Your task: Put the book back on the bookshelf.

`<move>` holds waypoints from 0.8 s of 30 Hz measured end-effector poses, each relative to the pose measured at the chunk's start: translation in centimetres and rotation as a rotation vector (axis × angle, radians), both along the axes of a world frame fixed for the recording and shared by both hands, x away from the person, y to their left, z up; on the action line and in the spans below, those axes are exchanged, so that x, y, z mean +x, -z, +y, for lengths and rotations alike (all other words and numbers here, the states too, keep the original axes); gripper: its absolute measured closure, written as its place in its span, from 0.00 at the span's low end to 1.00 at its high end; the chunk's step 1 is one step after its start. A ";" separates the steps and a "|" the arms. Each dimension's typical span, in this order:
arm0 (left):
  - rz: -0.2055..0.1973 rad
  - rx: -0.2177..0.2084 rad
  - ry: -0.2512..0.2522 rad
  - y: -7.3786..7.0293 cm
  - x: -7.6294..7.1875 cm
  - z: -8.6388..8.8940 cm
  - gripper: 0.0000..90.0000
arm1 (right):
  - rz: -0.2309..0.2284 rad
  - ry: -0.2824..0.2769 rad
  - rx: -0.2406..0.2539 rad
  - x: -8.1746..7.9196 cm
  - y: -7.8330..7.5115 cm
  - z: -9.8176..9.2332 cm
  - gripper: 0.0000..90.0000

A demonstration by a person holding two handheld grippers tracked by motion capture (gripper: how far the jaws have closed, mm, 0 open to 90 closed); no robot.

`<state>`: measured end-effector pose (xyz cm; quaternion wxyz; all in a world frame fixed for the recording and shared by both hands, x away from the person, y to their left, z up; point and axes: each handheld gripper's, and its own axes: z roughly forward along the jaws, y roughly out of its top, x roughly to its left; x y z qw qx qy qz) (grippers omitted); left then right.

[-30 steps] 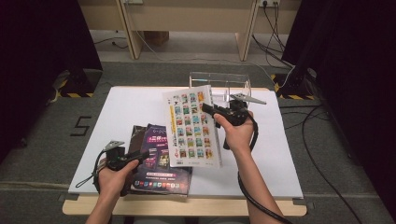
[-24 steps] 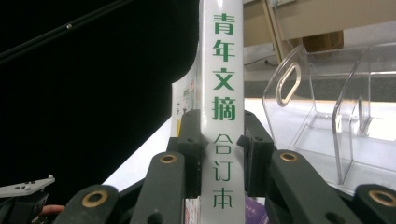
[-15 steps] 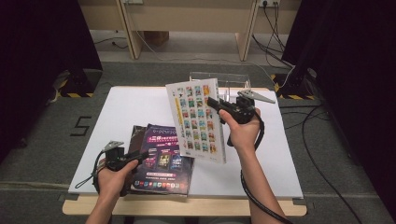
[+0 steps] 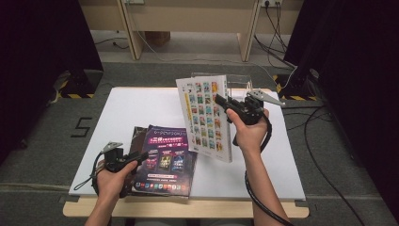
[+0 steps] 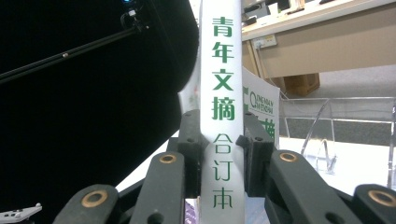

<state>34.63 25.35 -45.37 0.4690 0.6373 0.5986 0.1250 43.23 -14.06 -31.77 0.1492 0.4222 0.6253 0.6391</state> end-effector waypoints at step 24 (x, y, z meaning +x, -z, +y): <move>-0.010 -0.010 -0.013 -0.4 -0.1 0.4 0.55 | -0.090 0.043 -0.018 -0.6 -2.3 -1.4 0.82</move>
